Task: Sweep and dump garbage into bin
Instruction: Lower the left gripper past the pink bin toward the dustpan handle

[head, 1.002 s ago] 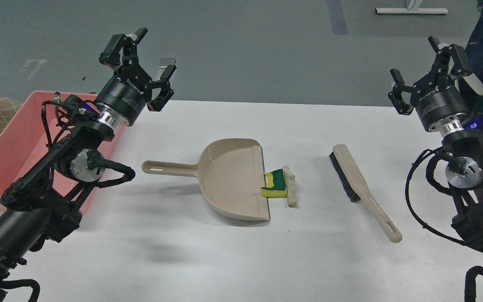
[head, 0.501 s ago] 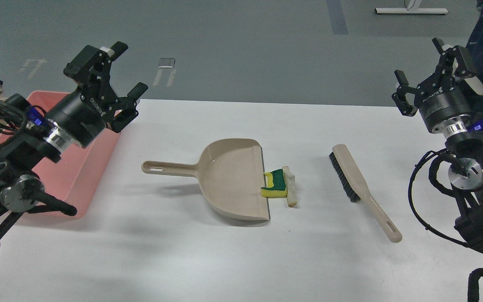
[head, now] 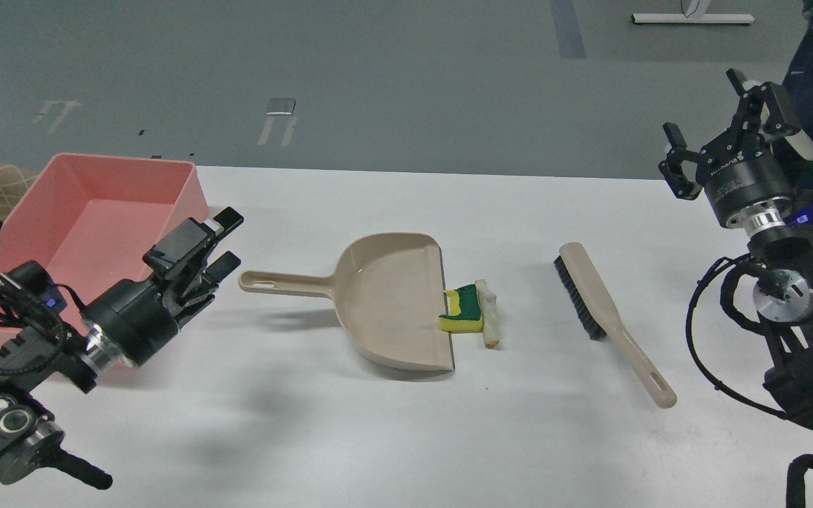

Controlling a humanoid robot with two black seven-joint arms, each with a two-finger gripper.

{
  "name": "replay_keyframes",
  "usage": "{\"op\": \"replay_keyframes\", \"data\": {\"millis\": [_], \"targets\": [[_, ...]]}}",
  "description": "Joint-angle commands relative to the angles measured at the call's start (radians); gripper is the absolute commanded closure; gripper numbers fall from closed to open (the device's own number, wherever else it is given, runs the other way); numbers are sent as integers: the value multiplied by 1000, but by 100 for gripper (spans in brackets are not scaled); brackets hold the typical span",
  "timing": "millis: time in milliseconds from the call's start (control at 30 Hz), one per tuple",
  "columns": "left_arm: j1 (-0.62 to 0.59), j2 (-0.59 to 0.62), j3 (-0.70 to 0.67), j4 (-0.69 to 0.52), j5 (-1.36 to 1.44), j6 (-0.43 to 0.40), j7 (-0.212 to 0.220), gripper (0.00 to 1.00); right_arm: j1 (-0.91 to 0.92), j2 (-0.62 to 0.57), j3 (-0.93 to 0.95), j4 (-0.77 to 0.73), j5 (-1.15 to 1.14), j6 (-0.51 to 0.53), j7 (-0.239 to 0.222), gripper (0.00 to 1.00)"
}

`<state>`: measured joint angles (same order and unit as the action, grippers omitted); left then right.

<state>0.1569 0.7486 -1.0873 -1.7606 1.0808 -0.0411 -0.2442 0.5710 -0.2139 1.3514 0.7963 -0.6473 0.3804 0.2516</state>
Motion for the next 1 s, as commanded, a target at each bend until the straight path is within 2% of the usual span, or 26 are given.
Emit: {"op": "replay_keyframes", "data": {"millis": [0, 234, 401, 801, 968], "targets": [[26, -31, 32, 4, 43, 16, 0, 1, 0, -1, 0, 0, 0, 0, 0, 0], [24, -86, 83, 50, 68, 63, 0, 1, 0, -4, 0, 0, 0, 0, 0, 0], [-3, -158, 90, 157, 70, 64, 3, 1, -8, -4, 0, 0, 0, 0, 0, 0], [-68, -213, 158, 211, 73, 95, 10, 1, -14, -5, 2, 1, 0, 0, 0, 0], [-125, -233, 210, 257, 73, 138, 11, 2, -14, -8, 2, 0, 0, 0, 0, 0]]}}
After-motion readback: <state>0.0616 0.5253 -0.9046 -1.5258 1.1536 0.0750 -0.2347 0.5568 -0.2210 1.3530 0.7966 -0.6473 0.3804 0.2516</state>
